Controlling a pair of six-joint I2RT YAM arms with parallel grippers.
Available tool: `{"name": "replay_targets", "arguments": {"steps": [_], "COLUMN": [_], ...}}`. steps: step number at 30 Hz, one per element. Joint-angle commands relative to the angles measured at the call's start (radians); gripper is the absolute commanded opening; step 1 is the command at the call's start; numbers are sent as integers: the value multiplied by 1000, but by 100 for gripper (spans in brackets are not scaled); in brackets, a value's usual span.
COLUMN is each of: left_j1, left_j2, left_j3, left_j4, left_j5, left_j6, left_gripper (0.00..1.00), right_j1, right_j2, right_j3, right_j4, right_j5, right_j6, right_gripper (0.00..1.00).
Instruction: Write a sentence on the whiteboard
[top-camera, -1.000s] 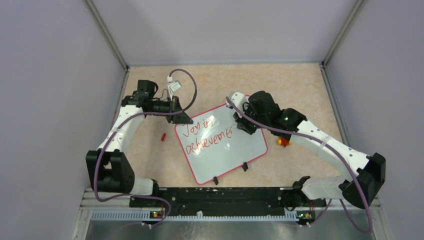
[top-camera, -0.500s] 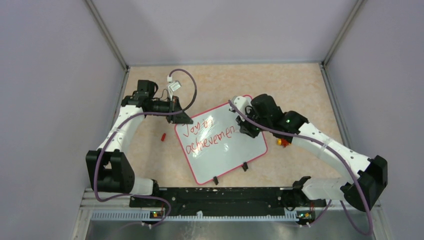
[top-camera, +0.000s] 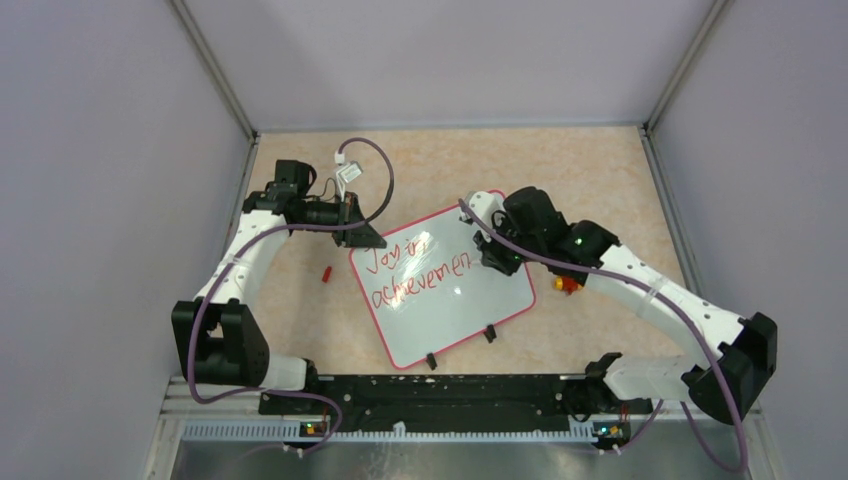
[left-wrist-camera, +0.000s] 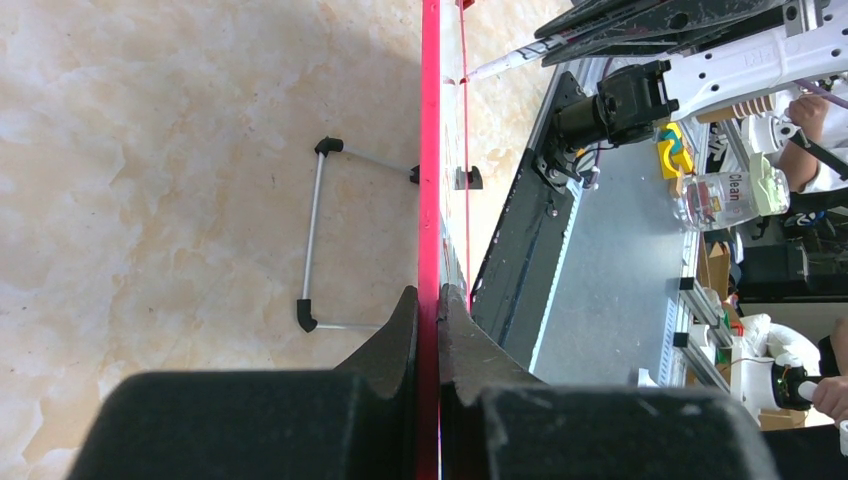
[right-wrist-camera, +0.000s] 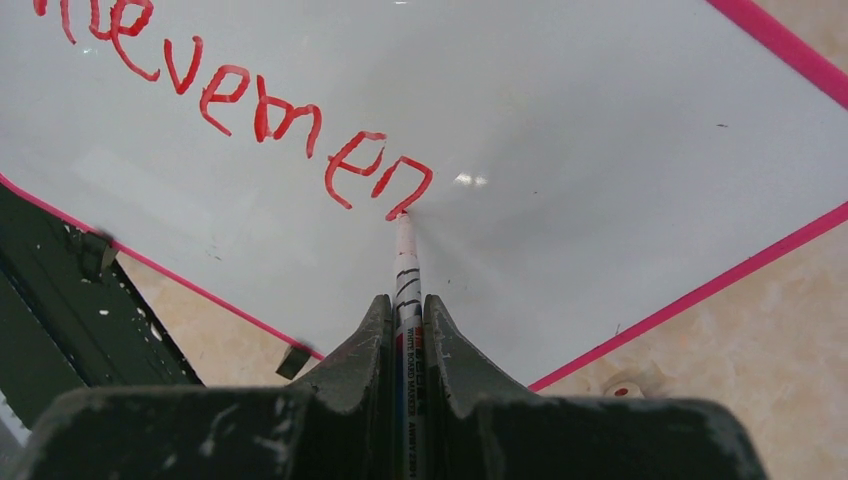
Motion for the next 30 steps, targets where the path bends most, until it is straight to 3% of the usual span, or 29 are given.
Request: {"name": "replay_targets", "arguments": {"steps": [1,13,22,30], "left_j1": [2,2,2,2], "left_j2": [-14,-17,-13,-12], "left_j3": [-15,-17,-18,-13], "left_j4": [7,6,7,6], "left_j5": [-89,-91,-90,-90], "left_j6": [40,41,42,41], "left_gripper": [0,0,0,0], "right_j1": [-14,-20,-91,-94], "right_j2": [-25,9,-21,-10], "right_j3": [62,43,29,90], "right_j4": [26,57,26,10], "right_j5": [38,89,99,34], "right_j6": [14,-14,-41,-44], "right_gripper": [0,0,0,0]}}
